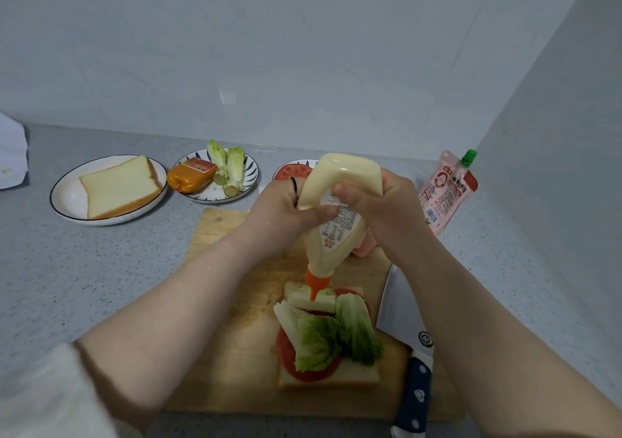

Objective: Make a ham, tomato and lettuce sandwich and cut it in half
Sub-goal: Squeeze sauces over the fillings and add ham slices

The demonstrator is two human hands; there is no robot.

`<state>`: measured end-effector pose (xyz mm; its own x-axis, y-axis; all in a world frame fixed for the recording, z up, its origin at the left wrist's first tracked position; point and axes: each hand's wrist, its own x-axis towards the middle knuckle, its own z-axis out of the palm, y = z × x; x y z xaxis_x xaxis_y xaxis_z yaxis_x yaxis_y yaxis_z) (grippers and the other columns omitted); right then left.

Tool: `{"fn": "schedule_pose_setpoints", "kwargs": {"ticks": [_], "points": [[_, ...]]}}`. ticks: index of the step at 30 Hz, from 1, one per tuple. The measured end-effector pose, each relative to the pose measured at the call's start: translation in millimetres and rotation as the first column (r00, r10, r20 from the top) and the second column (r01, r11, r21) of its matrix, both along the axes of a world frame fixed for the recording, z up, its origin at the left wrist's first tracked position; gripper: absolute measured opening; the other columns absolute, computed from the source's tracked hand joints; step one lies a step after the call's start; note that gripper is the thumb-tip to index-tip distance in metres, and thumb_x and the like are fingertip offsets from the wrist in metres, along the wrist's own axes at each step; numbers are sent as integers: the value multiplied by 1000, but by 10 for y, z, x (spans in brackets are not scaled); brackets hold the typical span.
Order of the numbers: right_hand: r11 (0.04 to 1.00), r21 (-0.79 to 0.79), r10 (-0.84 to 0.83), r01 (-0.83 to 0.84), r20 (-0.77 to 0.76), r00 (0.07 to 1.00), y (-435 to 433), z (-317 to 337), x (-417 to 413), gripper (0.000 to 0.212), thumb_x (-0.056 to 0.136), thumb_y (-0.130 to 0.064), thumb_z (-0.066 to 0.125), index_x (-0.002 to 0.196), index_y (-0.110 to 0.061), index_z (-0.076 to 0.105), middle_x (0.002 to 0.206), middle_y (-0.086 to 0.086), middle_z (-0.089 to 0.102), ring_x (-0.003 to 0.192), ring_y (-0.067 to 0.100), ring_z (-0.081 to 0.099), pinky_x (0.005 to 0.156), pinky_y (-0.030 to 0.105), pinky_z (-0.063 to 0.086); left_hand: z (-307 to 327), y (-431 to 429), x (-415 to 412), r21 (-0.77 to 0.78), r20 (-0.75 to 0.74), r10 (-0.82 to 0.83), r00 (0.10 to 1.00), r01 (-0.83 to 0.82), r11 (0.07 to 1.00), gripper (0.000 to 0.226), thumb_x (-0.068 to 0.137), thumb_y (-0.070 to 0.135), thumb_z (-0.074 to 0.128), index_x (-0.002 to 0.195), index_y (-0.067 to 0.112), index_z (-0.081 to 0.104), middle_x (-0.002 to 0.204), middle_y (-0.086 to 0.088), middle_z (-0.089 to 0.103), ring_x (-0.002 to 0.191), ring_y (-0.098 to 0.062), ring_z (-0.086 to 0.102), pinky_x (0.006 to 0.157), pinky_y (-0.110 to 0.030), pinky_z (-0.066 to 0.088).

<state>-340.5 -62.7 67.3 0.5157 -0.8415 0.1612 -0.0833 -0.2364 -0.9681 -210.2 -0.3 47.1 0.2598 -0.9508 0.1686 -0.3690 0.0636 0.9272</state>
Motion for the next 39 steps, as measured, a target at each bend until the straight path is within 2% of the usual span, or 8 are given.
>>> {"fn": "schedule_pose_setpoints", "kwargs": {"ticks": [3, 9, 16, 18, 22, 28, 31, 39], "points": [[1000, -9, -12, 12, 5, 1000, -13, 17, 8, 13, 72, -17, 72, 68, -25, 63, 60, -10, 63, 58, 4, 58, 54, 18, 48, 21, -7, 8, -5, 23, 5, 1000, -5, 1000, 10, 79, 15, 67, 77, 8, 61, 63, -1, 53, 61, -14, 50, 59, -29, 42], [1000, -28, -11, 12, 21, 1000, -17, -8, 31, 16, 72, -15, 73, 67, -25, 62, 58, -12, 62, 54, -2, 57, 53, 14, 47, 27, 36, 13, -25, 32, 27, 999, -26, 999, 18, 78, 14, 68, 66, 21, 56, 58, 5, 51, 51, 0, 47, 52, -17, 40], [980, -129, 123, -150, -199, 972, -43, 125, -21, 19, 77, -19, 69, 79, -32, 55, 71, -13, 61, 59, -9, 57, 53, 5, 44, 52, 41, 9, -91, -42, 53, 998, -57, 994, 14, 77, 11, 68, 82, -2, 64, 82, -31, 60, 70, -37, 56, 65, -46, 50], [967, -134, 162, -218, -338, 927, -43, 109, -89, 22, 78, -19, 67, 83, -34, 52, 77, -6, 65, 62, -1, 62, 57, 15, 50, 37, 33, 31, -79, -47, 58, 997, -61, 995, 10, 76, 12, 69, 77, 3, 65, 77, -24, 63, 69, -32, 59, 63, -38, 51], [961, 0, 252, -278, -420, 872, -27, 27, -171, 22, 81, -9, 62, 97, -23, 55, 93, 27, 65, 80, 45, 62, 71, 50, 52, -1, 37, 33, -58, -27, 57, 998, -58, 997, 19, 77, 12, 68, 66, 24, 59, 63, 2, 57, 57, -8, 51, 54, -17, 43], [985, -96, 92, -143, -407, 909, -19, -35, -138, 21, 81, -9, 63, 79, -29, 57, 79, 21, 69, 55, 24, 61, 56, 35, 53, -9, 45, -28, -66, -30, 67, 997, -69, 995, 17, 77, 9, 68, 73, 24, 62, 69, 11, 61, 57, 10, 54, 54, -10, 45], [987, -136, 31, -87, -369, 929, -33, -1, -103, 23, 81, -8, 63, 76, -30, 56, 63, 2, 67, 61, 37, 65, 55, 41, 53, 40, 23, -3, -85, -74, 64, 995, -70, 994, 16, 77, 7, 68, 75, 22, 64, 72, 9, 62, 58, 9, 55, 58, -13, 46], [984, -165, 4, -71, -372, 928, -29, 25, -96, 16, 80, -4, 61, 96, -5, 63, 88, 25, 68, 73, 43, 66, 71, 52, 53, 24, 11, -27, -153, 55, 84, 995, -74, 985, 17, 77, 4, 67, 93, 11, 68, 76, 17, 58, 63, 17, 53, 60, -6, 43]]}}
